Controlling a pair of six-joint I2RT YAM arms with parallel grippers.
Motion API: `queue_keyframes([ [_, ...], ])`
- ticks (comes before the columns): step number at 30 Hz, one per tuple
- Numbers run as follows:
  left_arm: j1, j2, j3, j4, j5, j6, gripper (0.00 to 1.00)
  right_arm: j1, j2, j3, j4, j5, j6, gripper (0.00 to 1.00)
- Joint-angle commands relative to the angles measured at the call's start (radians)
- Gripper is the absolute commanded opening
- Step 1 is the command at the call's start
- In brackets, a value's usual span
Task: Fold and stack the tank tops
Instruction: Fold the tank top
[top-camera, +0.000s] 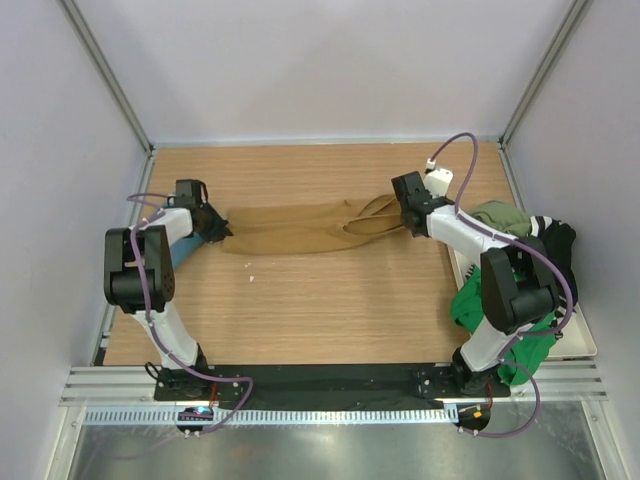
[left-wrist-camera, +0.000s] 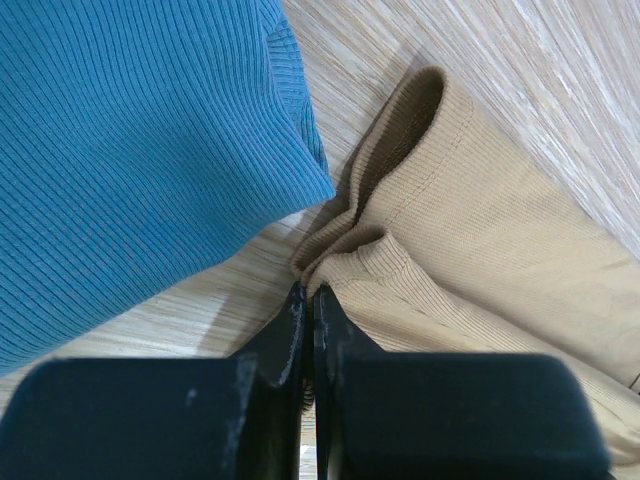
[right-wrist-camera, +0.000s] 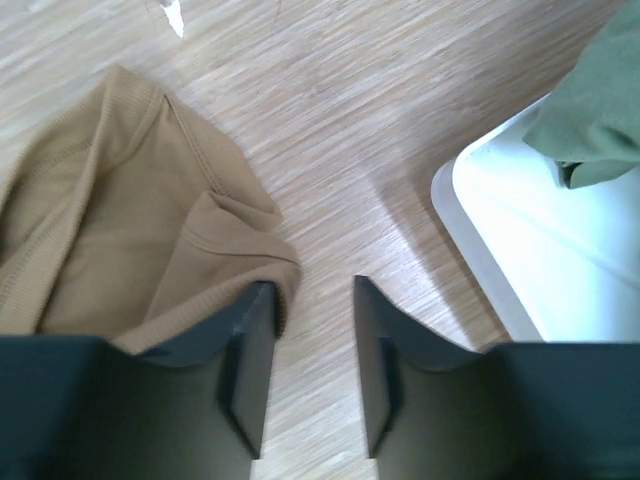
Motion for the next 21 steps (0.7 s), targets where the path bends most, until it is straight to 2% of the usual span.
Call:
queue_keyframes([
  [1, 0.020, -0.003, -0.033, -0.040, -0.054, 0.026, 0.00, -0.007, -0.034, -0.028, 0.000, 0.037, -0.017, 0.44],
  [2, 0.020, 0.001, -0.031, -0.040, -0.051, 0.026, 0.00, -0.007, -0.046, -0.041, 0.009, 0.034, -0.011, 0.50],
  [5, 0.019, 0.001, -0.028, -0.037, -0.040, 0.024, 0.00, -0.010, -0.049, -0.058, 0.009, 0.034, -0.009, 0.58],
  [7, 0.011, -0.006, -0.028, -0.035, -0.042, 0.024, 0.00, -0.019, -0.040, -0.035, 0.002, 0.030, -0.016, 0.58],
  [9, 0.001, -0.011, -0.028, -0.035, -0.049, 0.027, 0.00, -0.023, -0.031, -0.010, -0.012, 0.021, -0.023, 0.51],
  [10, 0.001, -0.012, -0.028, -0.037, -0.051, 0.027, 0.00, -0.023, -0.029, -0.004, -0.023, 0.019, -0.023, 0.41],
  [12, 0.001, -0.014, -0.027, -0.037, -0.049, 0.027, 0.00, -0.024, -0.023, 0.007, -0.043, 0.017, -0.014, 0.28],
  [13, 0.001, -0.015, -0.025, -0.037, -0.052, 0.027, 0.00, -0.023, -0.017, 0.007, -0.055, 0.016, -0.011, 0.09],
  [14, -0.001, -0.017, -0.025, -0.037, -0.052, 0.026, 0.00, -0.024, -0.015, 0.010, -0.066, 0.017, 0.004, 0.01],
  [17, -0.007, -0.020, -0.022, -0.038, -0.052, 0.026, 0.00, -0.023, -0.026, -0.013, -0.109, -0.010, 0.038, 0.01],
  [21, -0.019, -0.031, -0.019, -0.043, -0.058, 0.024, 0.00, -0.023, -0.083, -0.073, -0.123, -0.142, 0.055, 0.01],
])
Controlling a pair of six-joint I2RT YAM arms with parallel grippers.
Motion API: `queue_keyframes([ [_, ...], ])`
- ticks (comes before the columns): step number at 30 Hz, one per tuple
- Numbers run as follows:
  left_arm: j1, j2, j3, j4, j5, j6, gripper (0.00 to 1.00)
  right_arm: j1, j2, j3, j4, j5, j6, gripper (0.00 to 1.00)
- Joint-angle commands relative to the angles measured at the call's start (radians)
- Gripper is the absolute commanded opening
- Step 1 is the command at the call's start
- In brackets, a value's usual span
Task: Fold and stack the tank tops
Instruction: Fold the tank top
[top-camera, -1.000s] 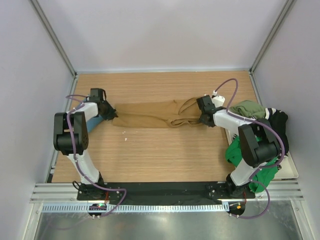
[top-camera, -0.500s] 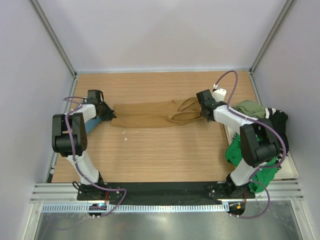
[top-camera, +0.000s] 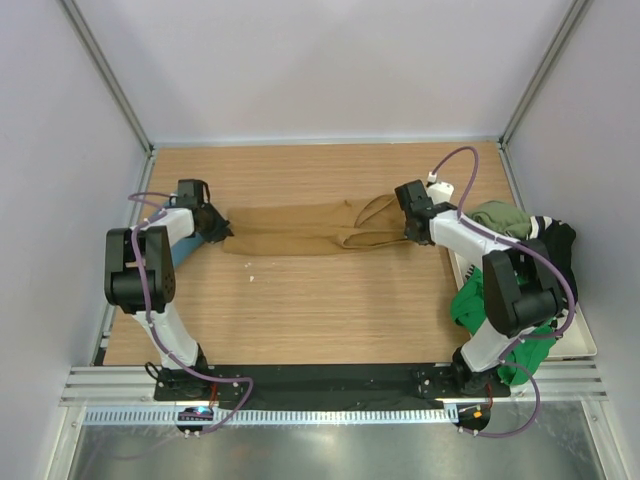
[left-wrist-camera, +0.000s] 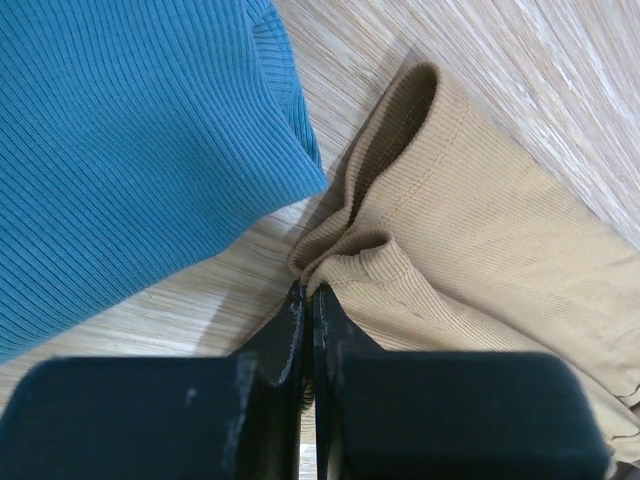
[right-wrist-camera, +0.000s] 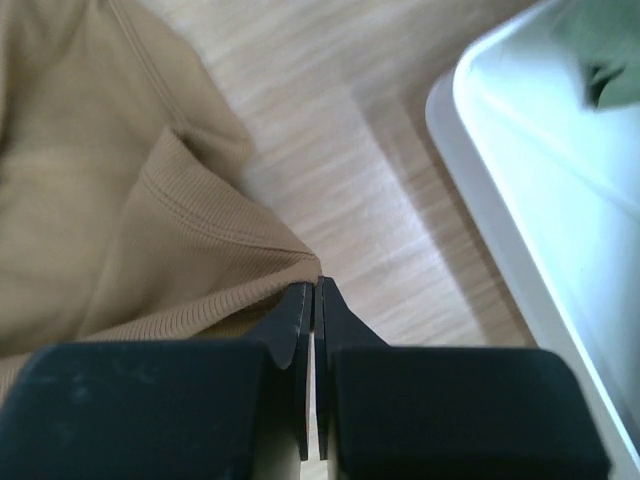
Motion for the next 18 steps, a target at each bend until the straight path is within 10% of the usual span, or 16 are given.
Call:
queue_keyframes([
  [1, -0.009, -0.030, -0.019, -0.044, -0.055, 0.022, 0.00, -0.009, -0.078, -0.031, -0.076, -0.081, 0.038, 0.02],
  [18, -0.019, -0.046, -0.011, -0.047, -0.062, 0.019, 0.00, -0.174, 0.158, 0.212, -0.179, -0.217, 0.105, 0.44],
])
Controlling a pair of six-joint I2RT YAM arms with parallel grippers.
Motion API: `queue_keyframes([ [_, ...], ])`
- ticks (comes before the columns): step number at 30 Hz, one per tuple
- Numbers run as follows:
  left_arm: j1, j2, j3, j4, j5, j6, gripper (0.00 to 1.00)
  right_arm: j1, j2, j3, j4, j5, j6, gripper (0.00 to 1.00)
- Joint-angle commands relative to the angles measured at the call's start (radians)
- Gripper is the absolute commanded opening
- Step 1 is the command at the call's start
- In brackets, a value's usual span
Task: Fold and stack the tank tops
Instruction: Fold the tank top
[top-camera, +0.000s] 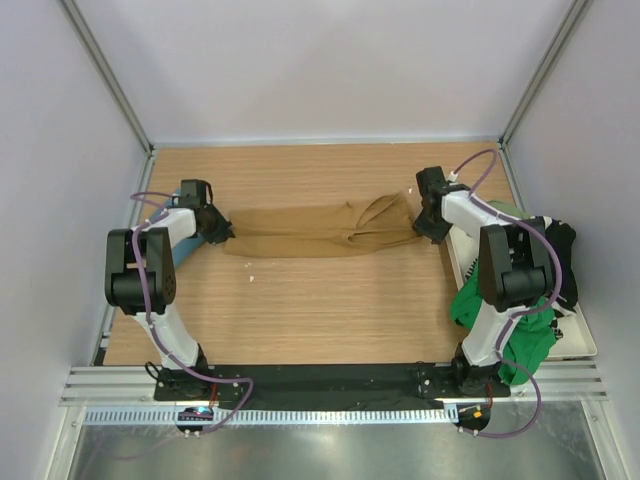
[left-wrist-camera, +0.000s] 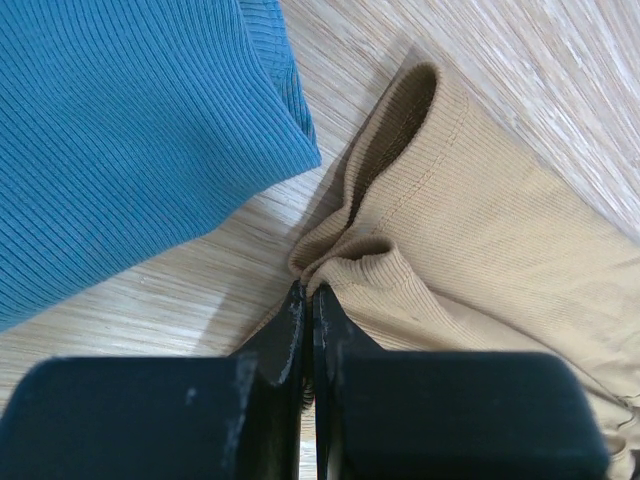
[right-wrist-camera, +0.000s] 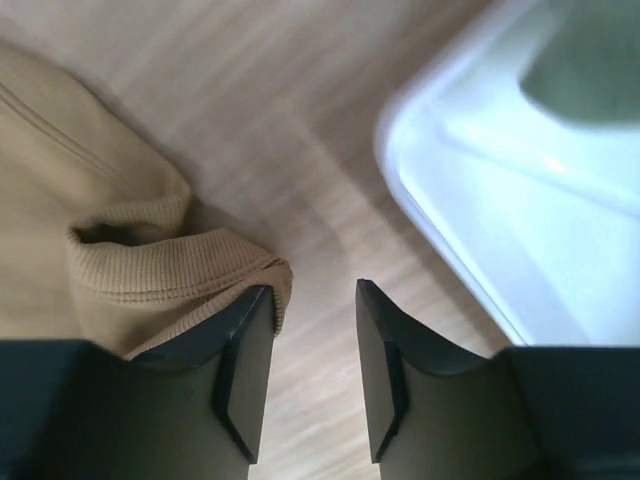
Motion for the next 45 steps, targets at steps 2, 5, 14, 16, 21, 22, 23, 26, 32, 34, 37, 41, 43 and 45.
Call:
queue_keyframes([
  [2, 0.000, -0.037, -0.007, -0.027, -0.041, 0.019, 0.00, -0.012, 0.012, 0.097, 0.013, 0.013, -0.010, 0.50],
  [5, -0.003, -0.040, -0.006, -0.027, -0.041, 0.019, 0.00, -0.010, -0.045, 0.073, 0.039, 0.048, -0.042, 0.57],
  [14, -0.014, -0.043, 0.002, -0.025, -0.044, 0.016, 0.00, -0.014, -0.151, 0.010, 0.083, -0.139, -0.050, 0.65],
  [16, -0.019, -0.045, 0.007, -0.028, -0.046, 0.016, 0.00, -0.006, -0.152, -0.007, 0.084, -0.173, -0.039, 0.64],
  [21, -0.020, -0.046, 0.014, -0.033, -0.052, 0.015, 0.00, 0.014, -0.128, -0.027, 0.084, -0.178, -0.042, 0.70],
  [22, -0.020, -0.046, 0.016, -0.036, -0.054, 0.015, 0.00, 0.014, -0.123, -0.021, 0.082, -0.181, -0.048, 0.70],
  [23, -0.022, -0.046, 0.020, -0.037, -0.052, 0.013, 0.00, 0.016, -0.118, -0.016, 0.074, -0.178, -0.050, 0.71],
  [26, -0.020, -0.051, 0.022, -0.042, -0.057, 0.013, 0.00, 0.016, -0.134, -0.013, 0.082, -0.173, -0.071, 0.69],
  [32, -0.020, -0.054, 0.027, -0.048, -0.060, 0.015, 0.00, 0.094, -0.224, -0.071, 0.232, -0.441, -0.218, 0.54],
  [34, -0.022, -0.055, 0.027, -0.048, -0.058, 0.013, 0.00, 0.164, -0.191, -0.025, 0.219, -0.472, -0.248, 0.55],
  [37, -0.049, -0.060, 0.025, -0.050, -0.063, 0.013, 0.00, 0.206, -0.155, 0.001, 0.235, -0.498, -0.251, 0.62],
  [41, -0.053, -0.068, 0.022, -0.053, -0.064, 0.015, 0.00, 0.226, -0.109, 0.015, 0.309, -0.539, -0.216, 0.66],
  [43, -0.053, -0.071, 0.020, -0.056, -0.063, 0.015, 0.00, 0.227, -0.091, 0.019, 0.335, -0.556, -0.196, 0.64],
  [45, -0.059, -0.072, 0.019, -0.056, -0.067, 0.016, 0.00, 0.229, -0.059, 0.030, 0.370, -0.593, -0.185, 0.62],
])
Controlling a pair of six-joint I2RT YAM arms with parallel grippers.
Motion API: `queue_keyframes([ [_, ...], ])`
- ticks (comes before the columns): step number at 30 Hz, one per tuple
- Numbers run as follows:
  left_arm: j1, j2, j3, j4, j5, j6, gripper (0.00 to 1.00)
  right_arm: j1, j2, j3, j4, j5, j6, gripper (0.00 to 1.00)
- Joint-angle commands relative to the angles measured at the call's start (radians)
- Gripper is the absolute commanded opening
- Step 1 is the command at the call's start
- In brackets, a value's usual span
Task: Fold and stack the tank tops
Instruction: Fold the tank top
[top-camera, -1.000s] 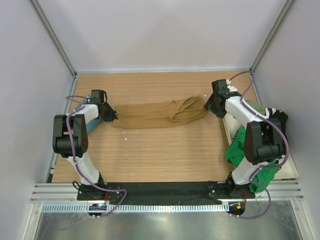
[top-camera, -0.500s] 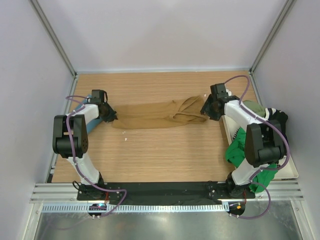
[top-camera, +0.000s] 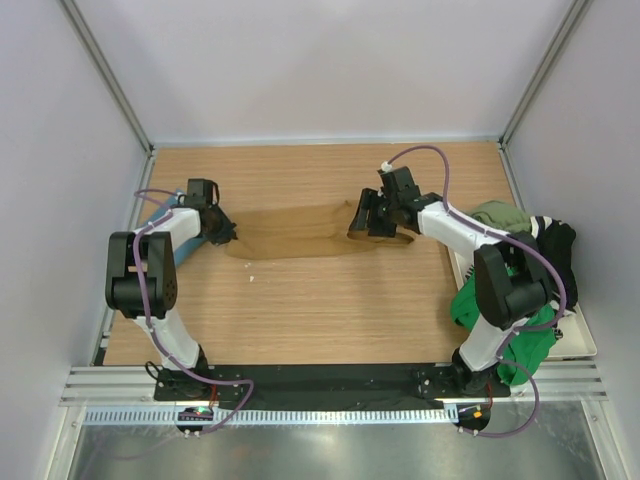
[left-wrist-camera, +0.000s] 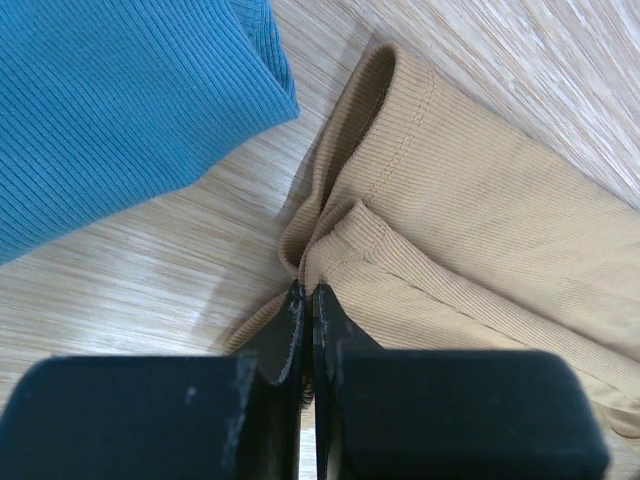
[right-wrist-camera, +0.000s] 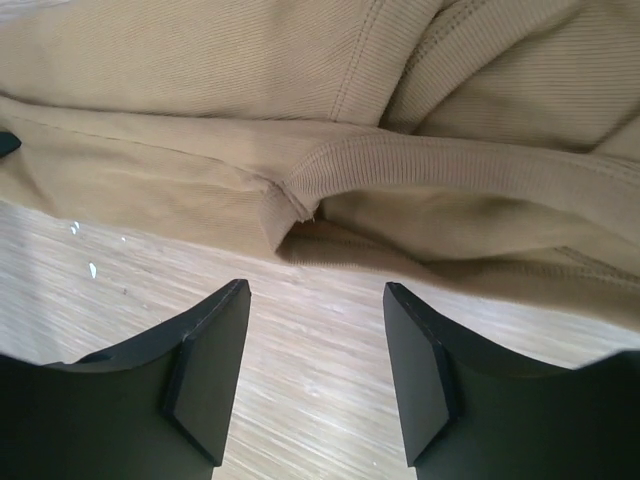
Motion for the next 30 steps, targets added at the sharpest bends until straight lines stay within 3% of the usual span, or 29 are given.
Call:
queue_keyframes([
  [1, -0.009, -0.041, 0.019, -0.010, -0.014, 0.015, 0.00, -0.003, 0.045, 0.052, 0.100, -0.078, 0.031, 0.61],
  [9, -0.014, -0.044, 0.019, -0.013, -0.017, 0.014, 0.00, 0.000, 0.125, 0.077, 0.149, -0.106, 0.071, 0.59],
  [17, -0.015, -0.044, 0.020, -0.015, -0.022, 0.015, 0.00, 0.002, 0.194, 0.069, 0.252, -0.143, 0.145, 0.35],
  [21, -0.015, -0.045, 0.019, -0.017, -0.024, 0.018, 0.00, -0.001, 0.201, 0.081, 0.273, -0.135, 0.173, 0.07],
  [24, -0.015, -0.044, 0.020, -0.020, -0.027, 0.020, 0.00, -0.015, 0.200, 0.098, 0.266, -0.111, 0.183, 0.02],
  [30, -0.014, -0.039, 0.028, -0.020, -0.025, 0.018, 0.00, -0.078, 0.250, 0.127, 0.261, -0.117, 0.223, 0.02],
])
